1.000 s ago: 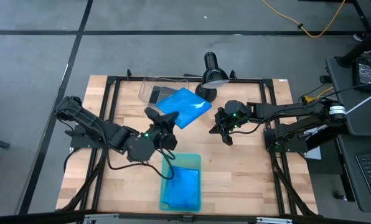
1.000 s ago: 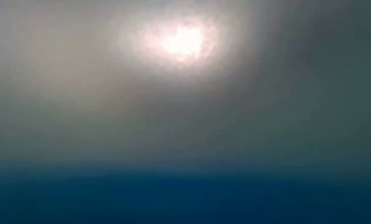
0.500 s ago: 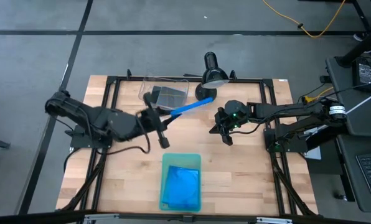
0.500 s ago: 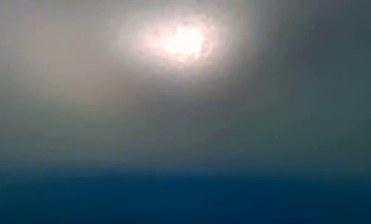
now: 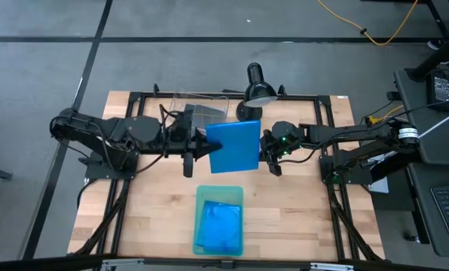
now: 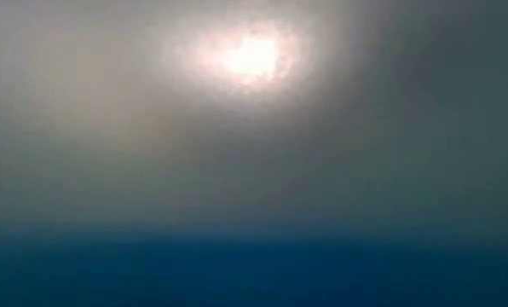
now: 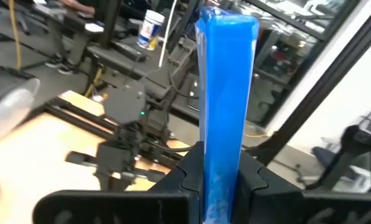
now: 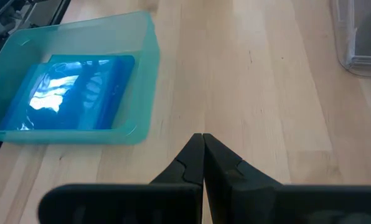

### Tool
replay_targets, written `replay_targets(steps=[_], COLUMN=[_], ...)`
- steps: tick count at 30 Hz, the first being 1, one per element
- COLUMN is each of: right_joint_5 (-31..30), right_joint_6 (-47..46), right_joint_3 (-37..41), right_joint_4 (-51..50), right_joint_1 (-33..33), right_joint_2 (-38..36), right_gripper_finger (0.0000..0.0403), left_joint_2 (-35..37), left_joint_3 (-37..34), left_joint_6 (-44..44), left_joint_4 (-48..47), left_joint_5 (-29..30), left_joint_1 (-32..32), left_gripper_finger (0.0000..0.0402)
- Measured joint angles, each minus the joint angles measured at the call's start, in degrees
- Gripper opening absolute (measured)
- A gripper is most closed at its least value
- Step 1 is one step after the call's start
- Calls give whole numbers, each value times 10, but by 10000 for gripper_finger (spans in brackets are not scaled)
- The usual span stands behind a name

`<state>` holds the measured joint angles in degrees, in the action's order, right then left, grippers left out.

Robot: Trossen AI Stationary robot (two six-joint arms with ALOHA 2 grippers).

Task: Pick & place jewel cases by type
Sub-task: Put the blue CD case into the green bin

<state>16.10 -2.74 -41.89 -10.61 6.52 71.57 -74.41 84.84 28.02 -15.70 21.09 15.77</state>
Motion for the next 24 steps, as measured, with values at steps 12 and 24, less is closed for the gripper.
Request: replay_targets(steps=[12,24], right_joint_5=[0,0], right_joint_6=[2,0], right_joint_3=[0,0], right_joint_4=[0,0], right_joint_1=[0,0], right_joint_2=[0,0], right_gripper_finger=[6,6], left_joint_2=[0,0], left_joint_3=[0,0], left_joint_6=[-20,-37], left_joint_4=[0,0], left_joint_5=[-11,-15], left_joint_1=[-7,-22], left_gripper_finger=[27,35])
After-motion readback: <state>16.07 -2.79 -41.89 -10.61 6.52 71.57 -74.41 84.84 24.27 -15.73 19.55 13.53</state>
